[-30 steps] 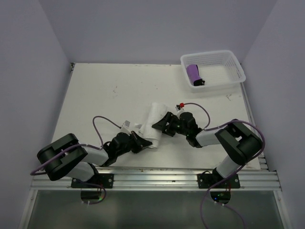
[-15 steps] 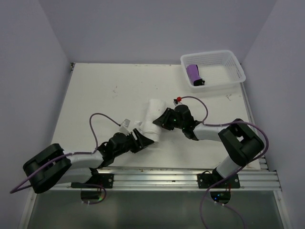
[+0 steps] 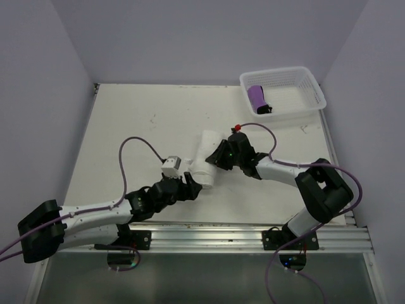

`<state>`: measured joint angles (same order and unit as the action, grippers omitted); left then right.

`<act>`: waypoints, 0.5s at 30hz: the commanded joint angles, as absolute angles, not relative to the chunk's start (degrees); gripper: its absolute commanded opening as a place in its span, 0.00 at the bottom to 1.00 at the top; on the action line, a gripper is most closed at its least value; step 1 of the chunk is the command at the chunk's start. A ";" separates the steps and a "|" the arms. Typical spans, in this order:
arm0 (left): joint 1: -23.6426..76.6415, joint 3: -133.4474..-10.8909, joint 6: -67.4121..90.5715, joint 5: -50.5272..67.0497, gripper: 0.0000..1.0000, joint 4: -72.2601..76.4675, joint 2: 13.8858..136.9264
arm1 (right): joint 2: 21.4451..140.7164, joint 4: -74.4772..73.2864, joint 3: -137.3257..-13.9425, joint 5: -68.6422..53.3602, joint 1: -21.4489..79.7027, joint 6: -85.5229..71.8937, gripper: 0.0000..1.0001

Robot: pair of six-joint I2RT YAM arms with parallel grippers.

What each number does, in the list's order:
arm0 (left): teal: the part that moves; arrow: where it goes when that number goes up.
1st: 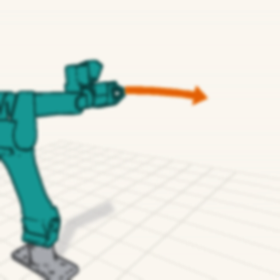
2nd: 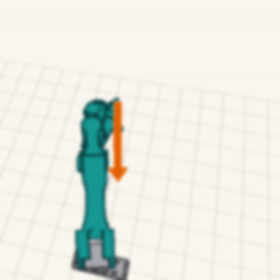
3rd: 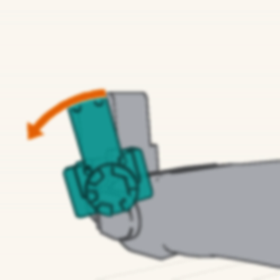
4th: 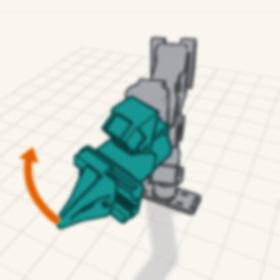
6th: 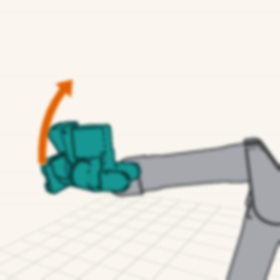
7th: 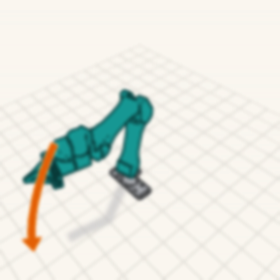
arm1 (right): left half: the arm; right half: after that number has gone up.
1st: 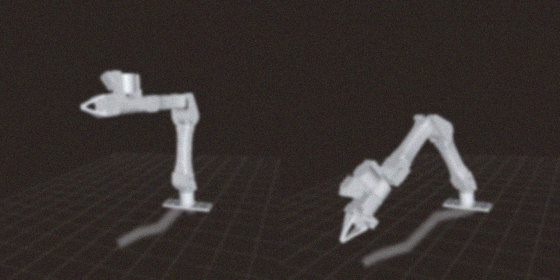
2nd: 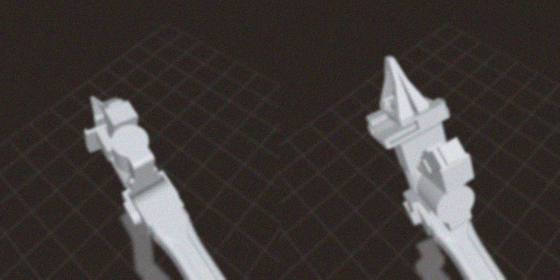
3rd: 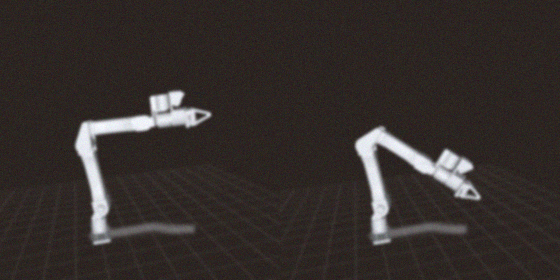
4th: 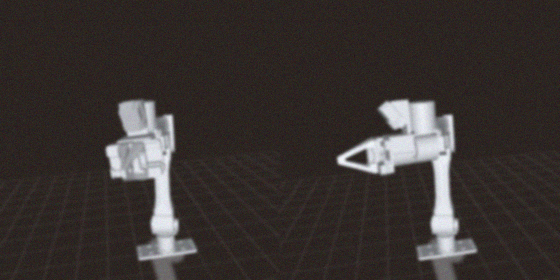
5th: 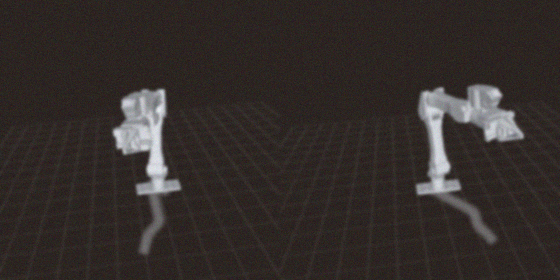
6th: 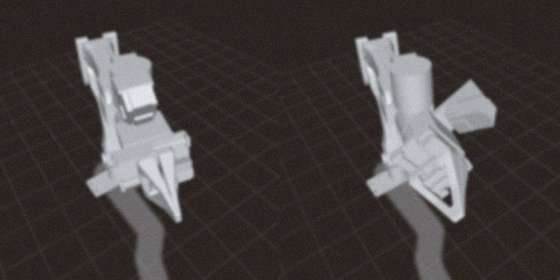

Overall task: Roll the towels
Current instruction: Roll the towel

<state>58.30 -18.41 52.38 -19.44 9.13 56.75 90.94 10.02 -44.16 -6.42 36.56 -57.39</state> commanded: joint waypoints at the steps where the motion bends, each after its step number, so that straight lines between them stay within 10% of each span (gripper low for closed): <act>1: 63.89 -25.21 40.89 -33.72 0.73 3.87 60.46 | 90.44 1.50 -47.63 -3.52 36.91 -57.30 0.20; 15: 74.35 -32.61 26.37 -46.14 0.79 9.04 72.32 | 92.11 -10.28 -53.78 -3.69 37.71 -57.92 0.24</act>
